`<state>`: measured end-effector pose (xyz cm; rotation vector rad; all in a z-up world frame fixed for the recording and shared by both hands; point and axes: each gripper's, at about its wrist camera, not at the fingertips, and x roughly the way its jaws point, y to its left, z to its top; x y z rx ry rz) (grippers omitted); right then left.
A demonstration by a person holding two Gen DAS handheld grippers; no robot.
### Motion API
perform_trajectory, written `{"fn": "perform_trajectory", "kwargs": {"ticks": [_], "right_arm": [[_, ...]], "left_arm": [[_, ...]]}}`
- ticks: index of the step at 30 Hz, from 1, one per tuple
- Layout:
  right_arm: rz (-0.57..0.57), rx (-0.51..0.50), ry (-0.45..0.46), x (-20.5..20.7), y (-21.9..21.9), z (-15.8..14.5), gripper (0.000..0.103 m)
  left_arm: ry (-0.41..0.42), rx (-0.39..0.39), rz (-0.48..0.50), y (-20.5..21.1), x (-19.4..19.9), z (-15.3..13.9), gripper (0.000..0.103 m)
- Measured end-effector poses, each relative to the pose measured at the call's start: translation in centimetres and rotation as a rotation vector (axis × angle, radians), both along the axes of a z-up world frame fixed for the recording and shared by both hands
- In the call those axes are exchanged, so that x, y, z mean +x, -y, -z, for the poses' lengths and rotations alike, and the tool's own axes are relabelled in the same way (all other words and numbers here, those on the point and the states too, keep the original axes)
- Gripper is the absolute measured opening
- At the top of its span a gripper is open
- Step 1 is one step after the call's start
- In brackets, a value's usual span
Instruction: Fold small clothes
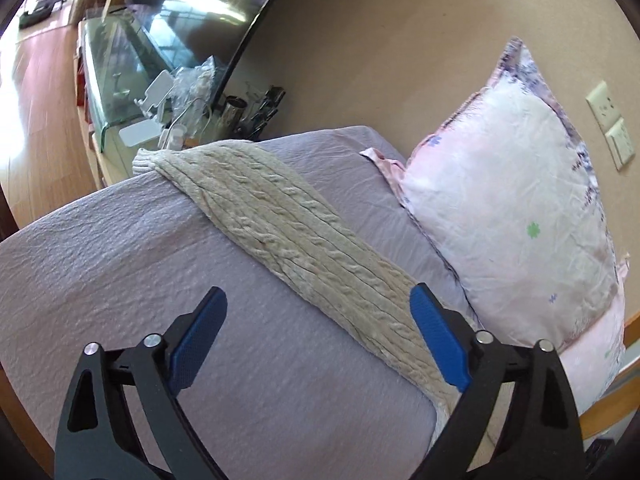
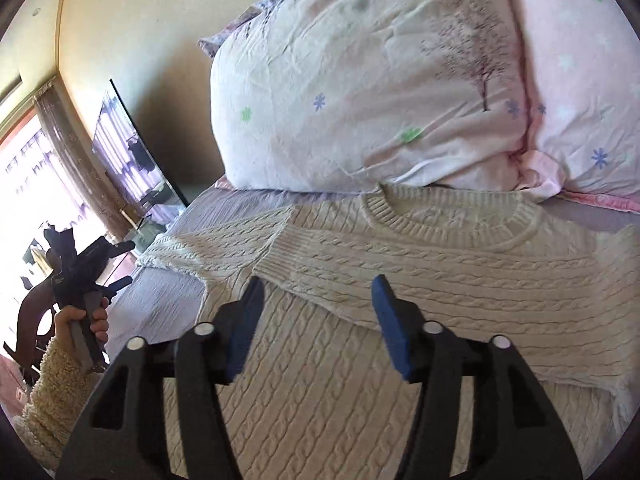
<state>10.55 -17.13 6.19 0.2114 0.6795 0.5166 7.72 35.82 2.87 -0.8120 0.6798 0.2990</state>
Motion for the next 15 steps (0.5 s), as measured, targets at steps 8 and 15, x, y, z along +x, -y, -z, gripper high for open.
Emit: {"fn": "perform_trajectory", "kwargs": {"ticks": [8, 15], "right_arm": [[0.193, 0.06, -0.023, 0.0, 8.7, -0.3, 0.075], [0.204, 0.082, -0.007, -1.4, 10.7, -0.1, 0.075]], "left_arm": [[0.0, -0.182, -0.166, -5.7, 1.0, 2.4, 0.059], [-0.027, -0.105, -0.206, -6.3, 2.8, 0.2, 0.011]]}}
